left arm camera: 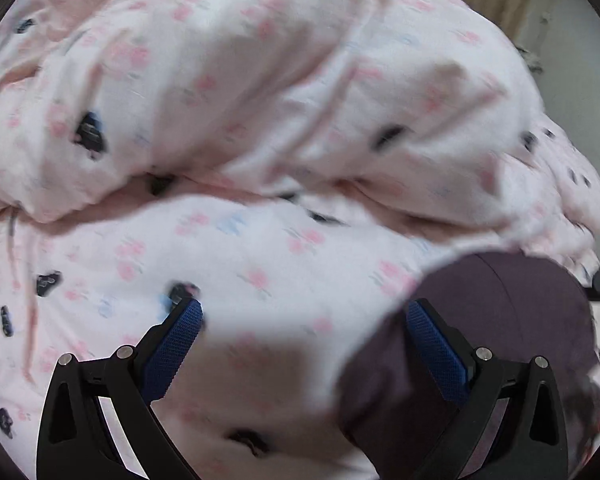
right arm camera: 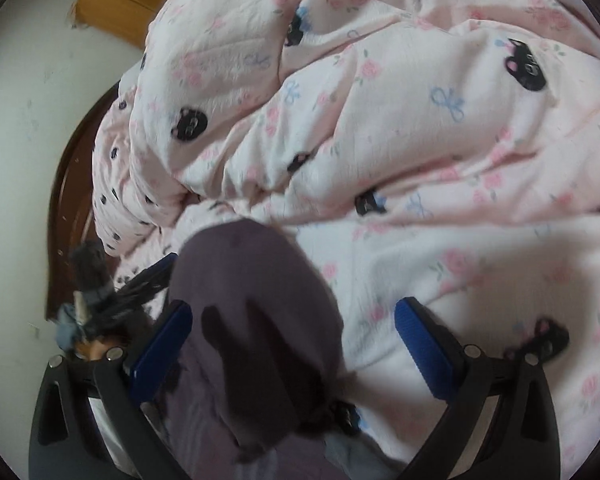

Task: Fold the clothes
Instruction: 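Hold the hood with the right gripper while the left gripper grasps the jacket edge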

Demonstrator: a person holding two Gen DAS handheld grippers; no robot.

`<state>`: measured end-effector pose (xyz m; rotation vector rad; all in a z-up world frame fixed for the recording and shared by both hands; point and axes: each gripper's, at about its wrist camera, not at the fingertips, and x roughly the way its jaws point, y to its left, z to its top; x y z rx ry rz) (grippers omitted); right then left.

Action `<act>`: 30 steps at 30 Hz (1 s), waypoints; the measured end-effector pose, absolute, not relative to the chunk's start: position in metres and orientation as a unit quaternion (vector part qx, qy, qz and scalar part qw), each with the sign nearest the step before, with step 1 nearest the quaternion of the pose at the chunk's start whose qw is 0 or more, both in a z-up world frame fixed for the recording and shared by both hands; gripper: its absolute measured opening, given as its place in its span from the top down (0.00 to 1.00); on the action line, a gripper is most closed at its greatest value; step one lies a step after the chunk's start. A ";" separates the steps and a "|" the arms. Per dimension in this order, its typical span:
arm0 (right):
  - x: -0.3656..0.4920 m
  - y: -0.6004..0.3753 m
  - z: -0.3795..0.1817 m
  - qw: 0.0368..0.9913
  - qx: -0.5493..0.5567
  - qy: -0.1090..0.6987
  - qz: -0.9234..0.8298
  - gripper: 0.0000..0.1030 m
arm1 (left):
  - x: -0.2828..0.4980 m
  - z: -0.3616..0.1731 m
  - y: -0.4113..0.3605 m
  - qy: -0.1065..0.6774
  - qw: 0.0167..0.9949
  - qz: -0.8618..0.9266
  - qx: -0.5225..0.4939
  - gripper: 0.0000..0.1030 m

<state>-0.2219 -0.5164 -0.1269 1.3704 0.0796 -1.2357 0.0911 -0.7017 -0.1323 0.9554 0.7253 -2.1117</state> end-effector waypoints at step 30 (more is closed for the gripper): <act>-0.192 -0.538 -0.104 0.673 0.509 0.124 -0.522 0.93 | 0.076 -0.140 -0.703 0.284 0.279 -0.838 0.372 0.69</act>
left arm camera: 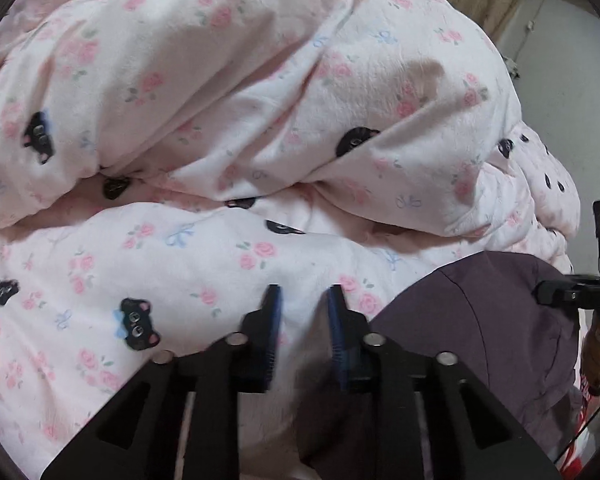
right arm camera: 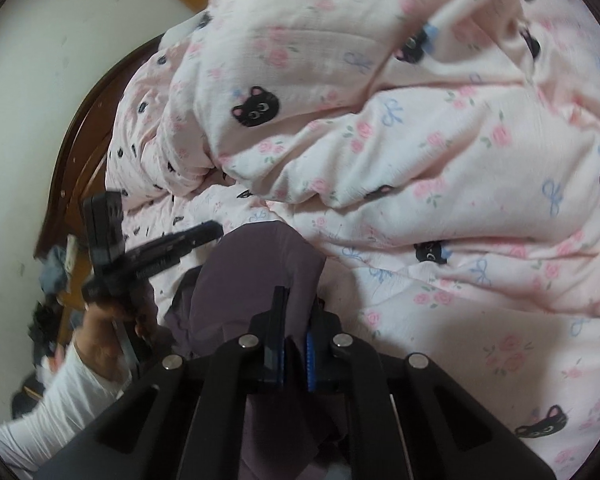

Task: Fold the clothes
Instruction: 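Hold the hood with the right gripper while the left gripper grasps the jacket edge, then lift the jacket with both grippers and spread it flat on the duvet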

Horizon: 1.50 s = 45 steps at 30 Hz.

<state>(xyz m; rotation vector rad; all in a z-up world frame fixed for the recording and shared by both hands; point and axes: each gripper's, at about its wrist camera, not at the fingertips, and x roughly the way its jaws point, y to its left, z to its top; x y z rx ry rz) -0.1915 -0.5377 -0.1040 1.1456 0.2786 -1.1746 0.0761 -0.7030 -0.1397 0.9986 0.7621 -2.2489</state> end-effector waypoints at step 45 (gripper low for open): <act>-0.184 -0.495 -0.079 0.740 0.413 0.145 -0.511 0.94 | 0.031 -0.136 -0.693 0.213 0.071 -0.886 0.406 0.28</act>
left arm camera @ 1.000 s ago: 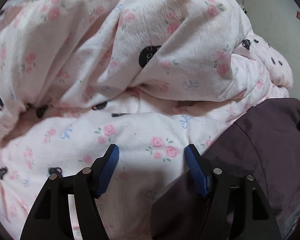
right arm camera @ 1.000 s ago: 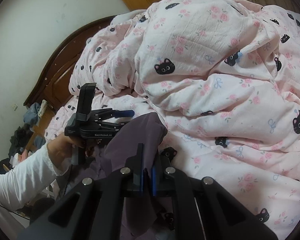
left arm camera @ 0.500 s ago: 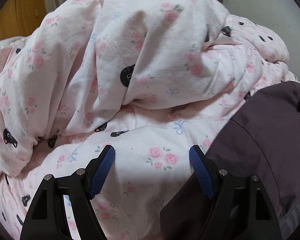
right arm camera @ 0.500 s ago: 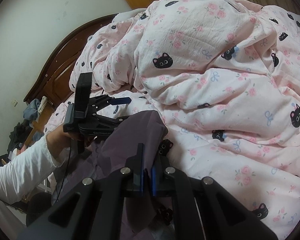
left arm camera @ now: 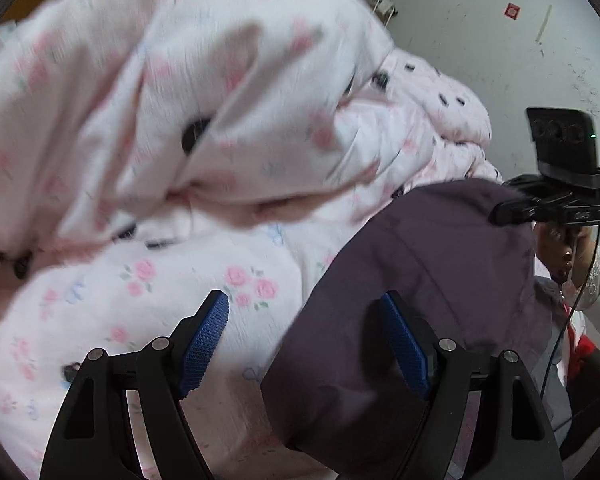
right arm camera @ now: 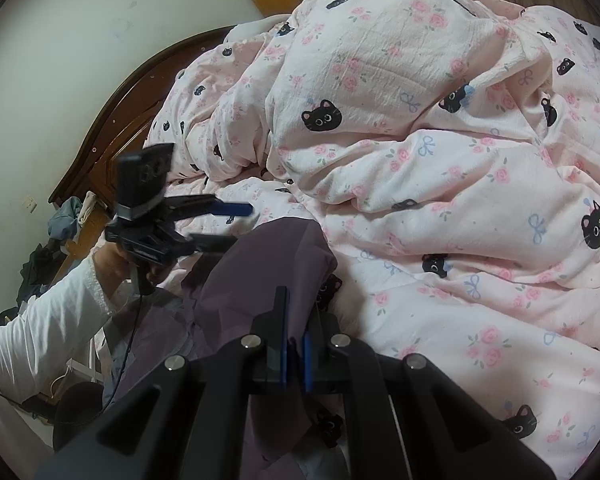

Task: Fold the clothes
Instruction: 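Lift the jacket with both grippers and spread it flat on the duvet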

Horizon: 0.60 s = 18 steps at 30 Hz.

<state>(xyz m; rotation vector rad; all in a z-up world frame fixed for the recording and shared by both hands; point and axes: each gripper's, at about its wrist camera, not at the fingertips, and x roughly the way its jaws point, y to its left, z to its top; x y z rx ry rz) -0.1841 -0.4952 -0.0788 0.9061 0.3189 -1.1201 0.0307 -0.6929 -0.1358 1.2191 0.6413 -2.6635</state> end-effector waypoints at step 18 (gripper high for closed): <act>-0.190 -0.492 -0.076 0.747 0.408 0.138 -0.507 0.94 | 0.030 -0.143 -0.674 0.270 -0.034 -0.891 0.364 0.81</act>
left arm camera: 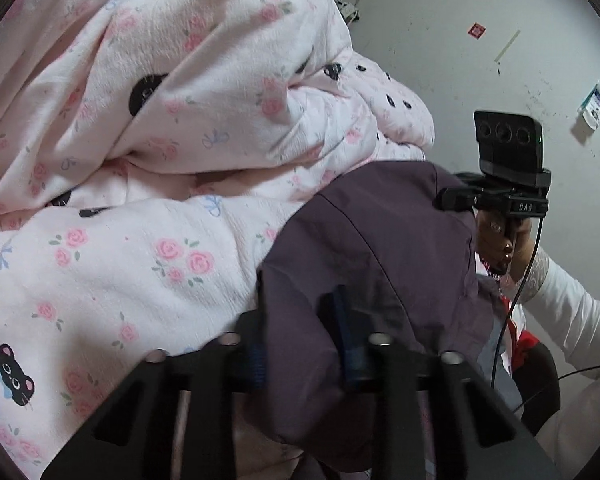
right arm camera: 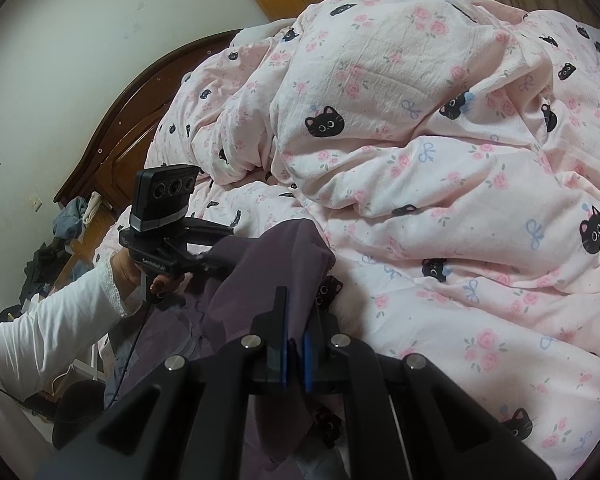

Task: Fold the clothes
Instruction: 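Lift the jacket with both grippers and spread it flat on the duvet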

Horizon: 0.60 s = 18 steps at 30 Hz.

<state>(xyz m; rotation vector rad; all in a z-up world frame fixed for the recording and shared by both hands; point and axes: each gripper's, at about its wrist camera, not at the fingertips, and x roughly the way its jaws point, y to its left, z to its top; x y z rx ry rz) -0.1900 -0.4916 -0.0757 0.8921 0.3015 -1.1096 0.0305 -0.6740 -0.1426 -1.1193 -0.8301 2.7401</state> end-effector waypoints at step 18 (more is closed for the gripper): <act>-0.193 -0.525 -0.049 0.704 0.350 0.145 -0.601 0.94 | 0.076 -0.098 -0.704 -0.217 -0.132 0.933 -0.253 0.91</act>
